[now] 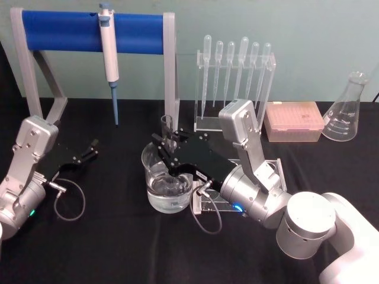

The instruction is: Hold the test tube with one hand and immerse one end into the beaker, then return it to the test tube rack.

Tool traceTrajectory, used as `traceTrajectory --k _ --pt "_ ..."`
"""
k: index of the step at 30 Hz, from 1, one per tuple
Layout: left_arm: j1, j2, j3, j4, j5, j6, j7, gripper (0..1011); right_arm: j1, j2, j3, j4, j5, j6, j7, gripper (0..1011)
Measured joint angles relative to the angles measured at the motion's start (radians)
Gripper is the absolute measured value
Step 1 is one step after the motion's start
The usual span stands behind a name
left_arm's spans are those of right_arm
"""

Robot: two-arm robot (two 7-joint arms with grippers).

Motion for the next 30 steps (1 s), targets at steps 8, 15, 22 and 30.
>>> traceTrajectory --k 8,15,22,30 --pt "0.000 0.000 0.000 0.000 0.000 0.000 0.000 1000 0.000 0.000 0.000 0.000 0.000 0.000 0.000 225" --pt "0.000 0.000 0.000 0.000 0.000 0.000 0.000 1000 0.000 0.000 0.000 0.000 0.000 0.000 0.000 225" --pt "0.000 0.000 0.000 0.000 0.000 0.000 0.000 1000 0.000 0.000 0.000 0.000 0.000 0.000 0.000 225" --pt "0.000 0.000 0.000 0.000 0.000 0.000 0.000 1000 0.000 0.000 0.000 0.000 0.000 0.000 0.000 225"
